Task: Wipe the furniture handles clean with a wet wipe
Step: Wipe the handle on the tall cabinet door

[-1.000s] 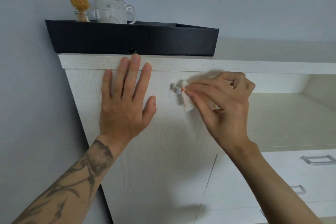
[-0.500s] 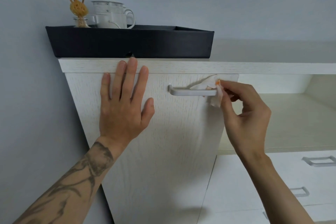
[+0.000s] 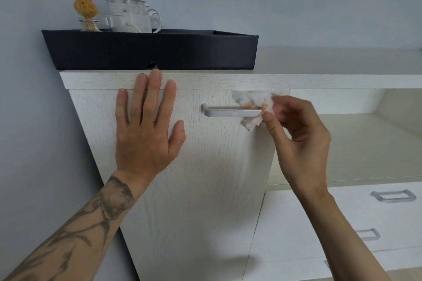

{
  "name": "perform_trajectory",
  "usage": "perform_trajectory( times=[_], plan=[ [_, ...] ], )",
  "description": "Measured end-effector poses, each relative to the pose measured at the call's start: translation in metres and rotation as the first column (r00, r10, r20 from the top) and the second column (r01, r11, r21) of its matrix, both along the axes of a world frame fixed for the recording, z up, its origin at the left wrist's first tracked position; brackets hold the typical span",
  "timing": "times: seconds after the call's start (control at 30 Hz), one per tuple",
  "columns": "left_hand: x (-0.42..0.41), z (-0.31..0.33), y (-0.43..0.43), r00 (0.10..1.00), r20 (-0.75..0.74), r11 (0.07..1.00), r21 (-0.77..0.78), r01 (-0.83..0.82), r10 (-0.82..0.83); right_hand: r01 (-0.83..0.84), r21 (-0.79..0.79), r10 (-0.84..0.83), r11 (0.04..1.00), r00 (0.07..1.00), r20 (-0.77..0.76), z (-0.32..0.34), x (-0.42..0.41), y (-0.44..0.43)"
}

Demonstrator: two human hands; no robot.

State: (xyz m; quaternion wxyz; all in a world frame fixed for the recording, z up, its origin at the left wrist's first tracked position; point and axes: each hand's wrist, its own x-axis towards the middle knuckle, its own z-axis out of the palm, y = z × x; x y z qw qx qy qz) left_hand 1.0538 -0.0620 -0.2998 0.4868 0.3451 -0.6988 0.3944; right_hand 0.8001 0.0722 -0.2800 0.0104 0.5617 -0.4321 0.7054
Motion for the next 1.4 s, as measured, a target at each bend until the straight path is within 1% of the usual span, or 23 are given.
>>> perform_trajectory(
  times=[0.07,0.17,0.2,0.3,0.33,0.43,0.47,0.53,0.6,0.73,0.77,1.03,1.1,1.27,1.33,1.4],
  plan=[
    [0.0,0.0,-0.001,1.0,0.0,1.0,-0.002,-0.002,0.002,-0.042,-0.005,0.042,0.999,0.999,0.021,0.0,0.005,-0.003],
    [0.001,0.0,-0.001,1.0,-0.005,1.0,0.003,-0.006,0.006,-0.025,-0.072,0.03,0.997,0.997,0.075,-0.005,0.013,-0.003],
    [0.001,0.0,-0.001,1.0,-0.005,1.0,0.003,-0.005,0.005,-0.012,-0.089,0.018,0.996,0.998,0.064,-0.008,0.014,-0.003],
    [0.0,0.0,-0.001,1.0,0.001,1.0,-0.003,-0.002,0.002,0.018,-0.088,-0.024,0.996,0.998,-0.065,-0.014,0.02,0.002],
    [0.0,0.0,-0.001,1.0,0.001,1.0,-0.002,-0.002,0.002,0.008,-0.085,-0.012,0.996,0.999,-0.048,-0.014,0.021,0.003],
    [0.0,-0.001,-0.001,1.0,-0.003,1.0,-0.005,-0.005,0.005,-0.06,-0.083,0.073,0.995,0.983,0.167,-0.004,0.015,0.005],
    [0.0,0.0,-0.001,1.0,-0.004,1.0,-0.006,-0.003,0.003,-0.059,-0.061,0.07,0.996,0.978,0.198,-0.001,0.012,0.004],
    [0.0,0.0,-0.001,1.0,-0.004,1.0,-0.004,0.002,-0.002,-0.029,-0.006,0.029,1.0,0.981,0.193,0.003,0.008,0.003],
    [0.0,0.0,-0.001,1.0,-0.005,1.0,-0.002,0.002,-0.002,0.0,0.002,-0.001,1.0,0.987,0.162,0.006,0.008,0.002],
    [0.001,0.0,-0.001,1.0,-0.006,1.0,-0.011,0.004,-0.004,-0.06,0.03,0.053,0.998,0.977,0.208,0.012,0.014,0.007],
    [0.0,0.0,-0.001,1.0,-0.007,1.0,-0.01,0.002,-0.002,-0.054,0.037,0.045,0.998,0.976,0.212,0.013,0.016,0.007],
    [0.001,0.001,-0.001,1.0,-0.003,1.0,-0.004,0.003,-0.003,0.162,0.002,-0.162,0.987,0.98,0.117,0.014,0.03,0.009],
    [0.001,0.001,-0.001,1.0,-0.005,1.0,-0.004,0.002,-0.002,0.189,0.003,-0.188,0.982,0.977,0.098,0.013,0.03,0.01],
    [0.0,0.0,0.0,1.0,-0.005,1.0,0.002,0.003,-0.003,0.226,0.021,-0.225,0.974,0.973,-0.043,0.014,0.023,0.015],
    [0.0,0.0,-0.001,1.0,-0.005,1.0,0.003,0.001,-0.001,0.244,0.02,-0.243,0.97,0.969,-0.055,0.014,0.023,0.013],
    [0.0,-0.001,0.0,1.0,-0.003,1.0,0.001,0.002,-0.002,0.263,-0.012,-0.264,0.965,0.964,-0.034,0.012,0.025,0.012]
  ],
)
